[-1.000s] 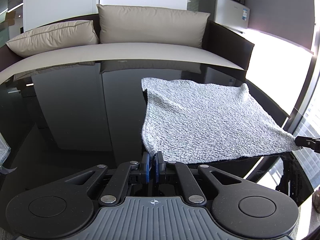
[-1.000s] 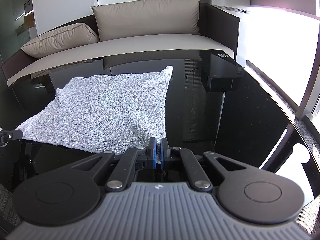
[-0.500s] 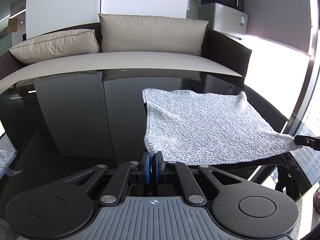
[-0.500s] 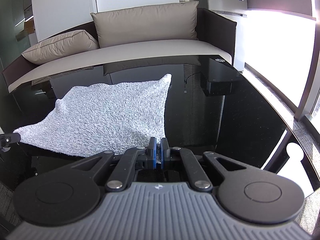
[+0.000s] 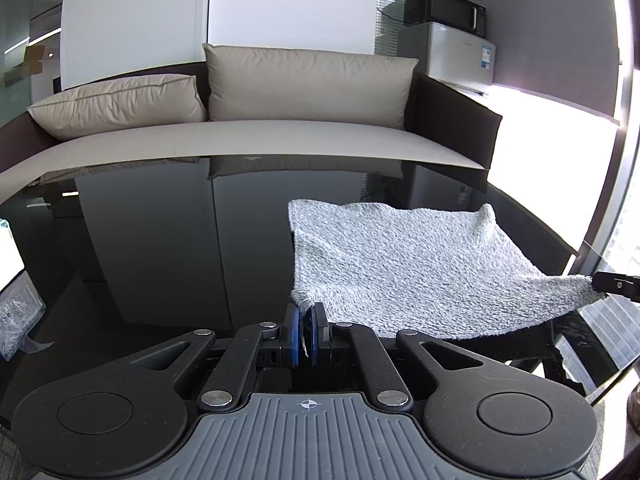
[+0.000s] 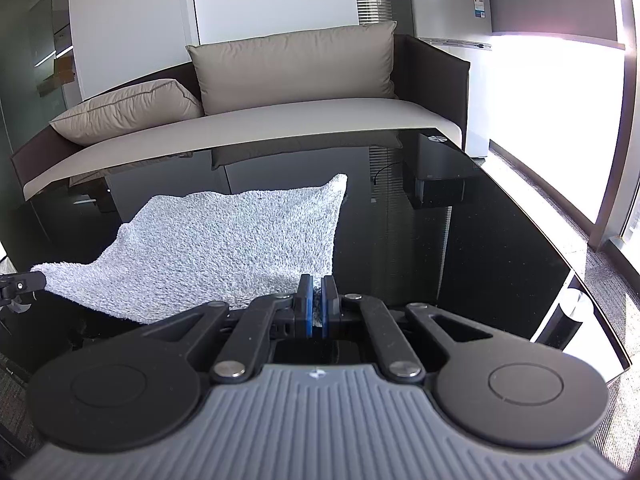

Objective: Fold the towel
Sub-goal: 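Lift the gripped edge with both tools and fold it over the towel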

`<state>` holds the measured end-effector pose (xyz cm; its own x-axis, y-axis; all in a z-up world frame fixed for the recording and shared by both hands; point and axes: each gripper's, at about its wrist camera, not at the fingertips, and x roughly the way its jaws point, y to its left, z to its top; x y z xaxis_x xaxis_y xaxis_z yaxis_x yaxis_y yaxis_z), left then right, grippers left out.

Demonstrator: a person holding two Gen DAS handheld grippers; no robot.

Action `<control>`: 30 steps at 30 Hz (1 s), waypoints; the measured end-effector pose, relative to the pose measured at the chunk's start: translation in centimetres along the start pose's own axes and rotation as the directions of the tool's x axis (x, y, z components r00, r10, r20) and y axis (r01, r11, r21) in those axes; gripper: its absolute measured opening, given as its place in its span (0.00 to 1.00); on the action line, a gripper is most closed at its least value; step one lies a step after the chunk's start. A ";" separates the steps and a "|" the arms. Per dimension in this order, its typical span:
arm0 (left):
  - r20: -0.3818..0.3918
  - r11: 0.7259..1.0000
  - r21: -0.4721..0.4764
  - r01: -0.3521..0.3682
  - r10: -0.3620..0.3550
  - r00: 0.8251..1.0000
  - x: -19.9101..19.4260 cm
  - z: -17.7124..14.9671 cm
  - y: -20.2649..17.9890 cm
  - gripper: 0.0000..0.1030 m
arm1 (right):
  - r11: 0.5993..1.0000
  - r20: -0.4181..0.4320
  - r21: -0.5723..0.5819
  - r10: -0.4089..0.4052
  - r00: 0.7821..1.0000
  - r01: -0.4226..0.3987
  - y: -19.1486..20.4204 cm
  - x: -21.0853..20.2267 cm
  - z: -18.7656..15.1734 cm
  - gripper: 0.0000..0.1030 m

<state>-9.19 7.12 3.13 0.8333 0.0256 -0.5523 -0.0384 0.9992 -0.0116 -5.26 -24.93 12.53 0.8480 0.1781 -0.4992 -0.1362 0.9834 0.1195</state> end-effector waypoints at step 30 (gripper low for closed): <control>0.020 1.000 0.000 -0.020 0.020 1.000 3.3 2.0 -0.4 0.05 | 1.000 0.029 0.027 -0.004 1.000 0.004 -0.5 2.8 1.4 0.04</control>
<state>-5.35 6.87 3.00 0.8433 0.0465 -0.5354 -0.0554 0.9985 -0.0005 -2.12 -25.03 12.30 0.8631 0.1727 -0.4746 -0.1193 0.9828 0.1408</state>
